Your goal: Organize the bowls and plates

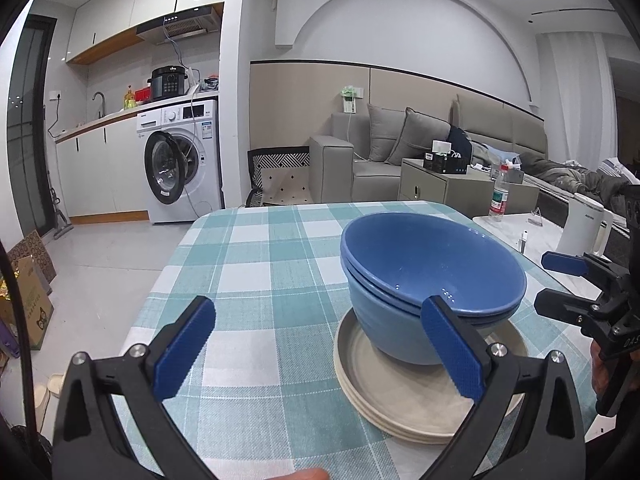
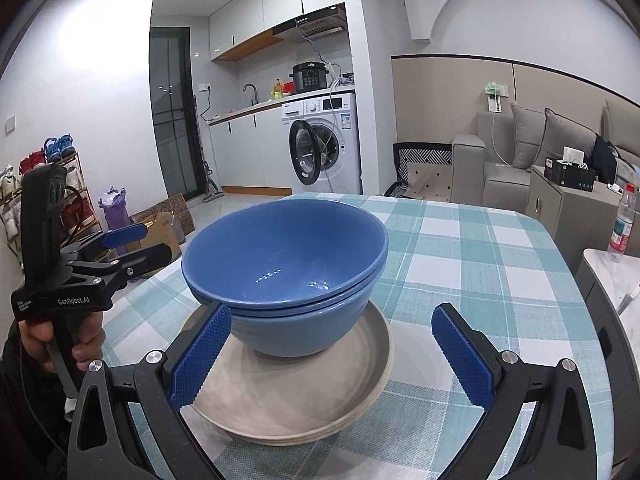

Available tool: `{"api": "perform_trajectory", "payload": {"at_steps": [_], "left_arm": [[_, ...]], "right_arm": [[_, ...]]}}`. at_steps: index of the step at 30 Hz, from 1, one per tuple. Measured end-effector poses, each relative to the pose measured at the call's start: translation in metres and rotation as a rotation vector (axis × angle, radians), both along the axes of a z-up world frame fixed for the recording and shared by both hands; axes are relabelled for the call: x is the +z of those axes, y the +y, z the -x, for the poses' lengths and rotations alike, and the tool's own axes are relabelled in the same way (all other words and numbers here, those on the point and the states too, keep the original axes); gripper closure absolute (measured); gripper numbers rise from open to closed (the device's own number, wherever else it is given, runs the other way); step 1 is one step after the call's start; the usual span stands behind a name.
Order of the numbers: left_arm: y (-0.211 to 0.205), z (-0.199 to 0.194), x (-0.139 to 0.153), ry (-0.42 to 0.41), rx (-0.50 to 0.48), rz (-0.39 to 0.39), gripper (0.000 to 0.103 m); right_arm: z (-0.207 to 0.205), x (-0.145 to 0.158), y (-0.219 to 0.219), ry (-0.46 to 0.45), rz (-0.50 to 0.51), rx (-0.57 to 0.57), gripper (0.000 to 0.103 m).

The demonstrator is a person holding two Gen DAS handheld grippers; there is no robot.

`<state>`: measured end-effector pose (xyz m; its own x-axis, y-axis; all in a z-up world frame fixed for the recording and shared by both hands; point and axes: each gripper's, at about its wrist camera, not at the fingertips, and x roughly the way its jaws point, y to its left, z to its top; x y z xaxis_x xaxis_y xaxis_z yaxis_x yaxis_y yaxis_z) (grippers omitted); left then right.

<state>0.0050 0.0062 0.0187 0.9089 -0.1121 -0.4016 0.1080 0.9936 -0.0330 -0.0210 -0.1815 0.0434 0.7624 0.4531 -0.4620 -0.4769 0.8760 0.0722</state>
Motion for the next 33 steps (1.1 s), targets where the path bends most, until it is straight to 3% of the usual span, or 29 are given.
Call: {"api": "perform_trajectory", "payload": {"at_steps": [33], "left_arm": [[0.005, -0.001, -0.027, -0.034, 0.028, 0.028, 0.000]], "right_arm": [[0.010, -0.014, 0.005, -0.076, -0.010, 0.030, 0.001]]}}
